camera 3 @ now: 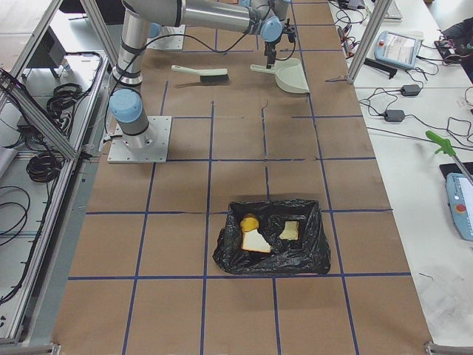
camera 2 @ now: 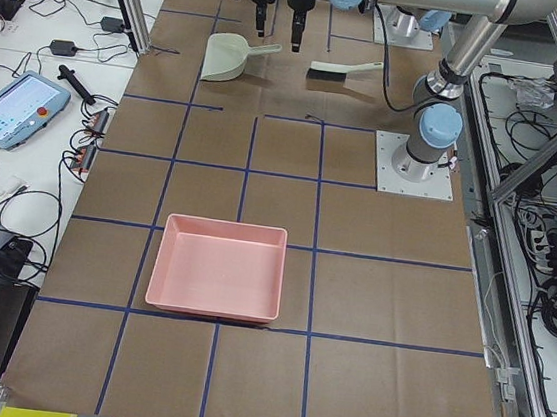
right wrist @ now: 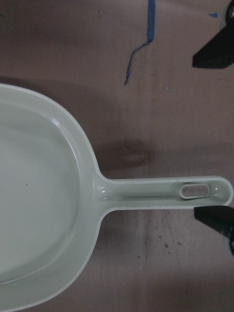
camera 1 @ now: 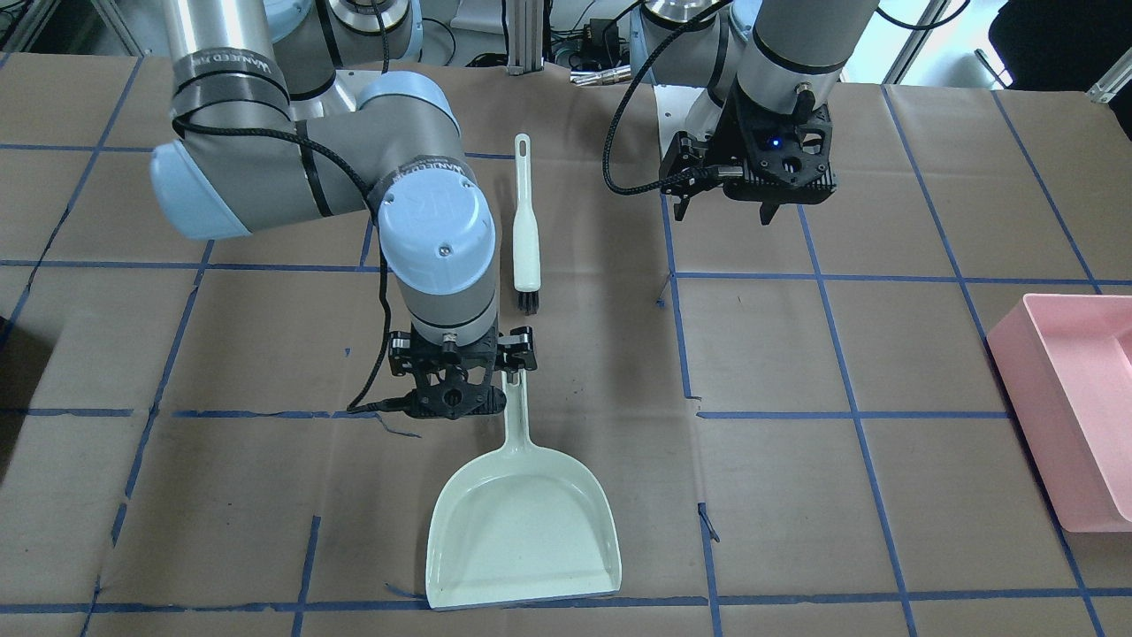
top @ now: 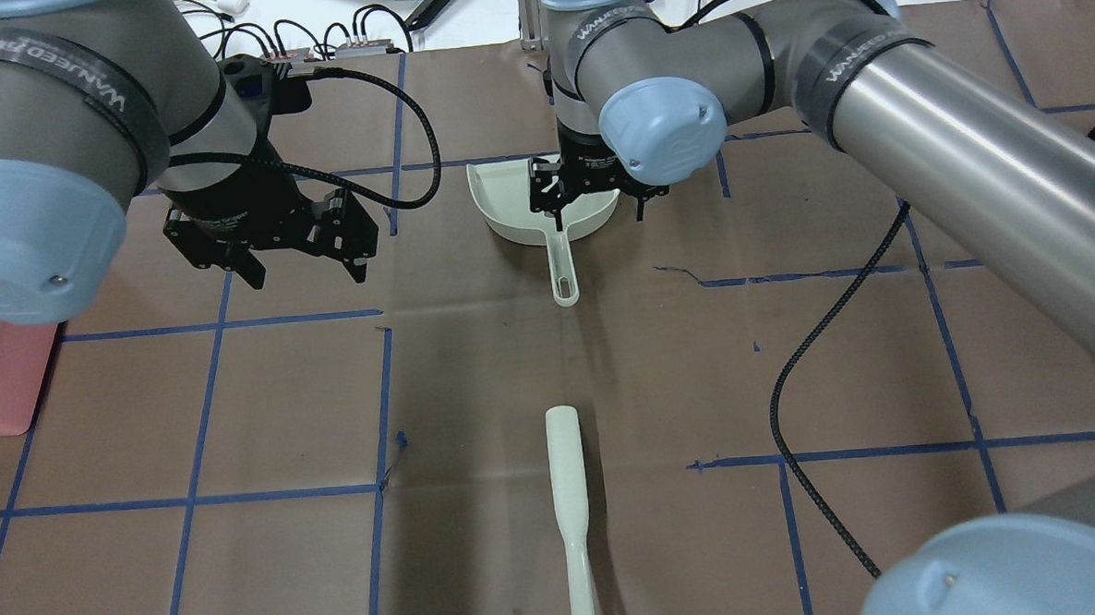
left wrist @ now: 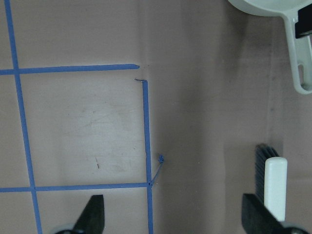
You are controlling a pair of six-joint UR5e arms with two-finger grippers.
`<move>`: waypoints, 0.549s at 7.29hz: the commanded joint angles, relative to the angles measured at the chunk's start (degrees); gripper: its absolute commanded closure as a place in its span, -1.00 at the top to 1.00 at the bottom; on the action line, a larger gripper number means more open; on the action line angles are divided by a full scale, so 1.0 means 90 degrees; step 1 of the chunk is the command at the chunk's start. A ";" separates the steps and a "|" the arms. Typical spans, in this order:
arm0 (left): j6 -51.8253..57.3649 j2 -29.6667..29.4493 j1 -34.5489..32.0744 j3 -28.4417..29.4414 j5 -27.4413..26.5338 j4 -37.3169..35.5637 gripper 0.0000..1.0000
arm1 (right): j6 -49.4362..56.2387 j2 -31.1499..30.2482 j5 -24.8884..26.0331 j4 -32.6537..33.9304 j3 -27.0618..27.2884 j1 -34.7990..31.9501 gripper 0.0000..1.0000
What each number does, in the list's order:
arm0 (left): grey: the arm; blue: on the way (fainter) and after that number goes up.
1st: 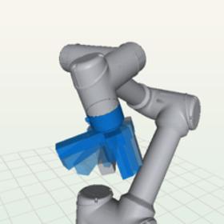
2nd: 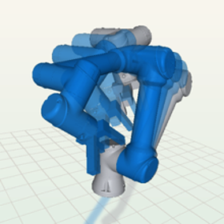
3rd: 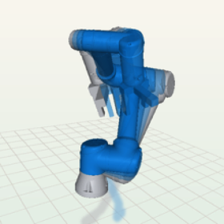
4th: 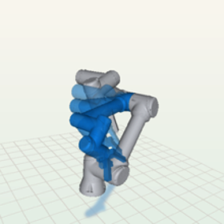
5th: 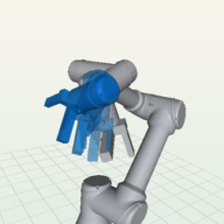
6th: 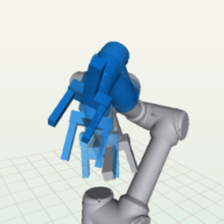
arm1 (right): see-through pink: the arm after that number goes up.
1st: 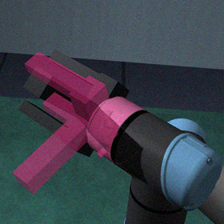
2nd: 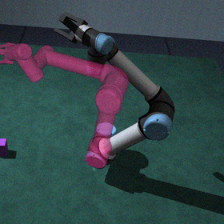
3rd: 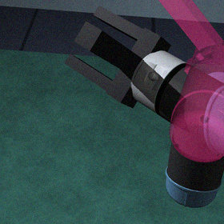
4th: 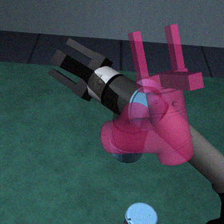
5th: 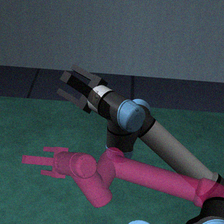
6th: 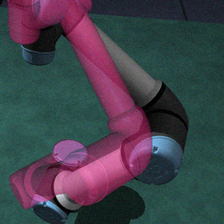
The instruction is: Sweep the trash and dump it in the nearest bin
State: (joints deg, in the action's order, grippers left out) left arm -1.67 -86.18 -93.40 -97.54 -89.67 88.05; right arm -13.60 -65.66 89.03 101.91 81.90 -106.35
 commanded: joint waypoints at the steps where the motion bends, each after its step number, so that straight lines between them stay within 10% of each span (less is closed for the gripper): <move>1: 0.0000 0.0132 0.0007 -0.0206 0.0022 -0.0056 0.99 | 0.0676 -0.0651 0.0000 -0.0840 0.0069 0.0515 1.00; 4: 0.0000 0.0074 -0.0003 -0.0197 0.0022 -0.0105 0.99 | 0.1723 -0.1919 0.0020 -0.0864 0.1024 0.1471 1.00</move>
State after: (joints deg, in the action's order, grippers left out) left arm -1.67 -85.12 -93.41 -99.34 -89.42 87.26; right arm -1.69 -78.09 89.14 94.33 87.74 -97.07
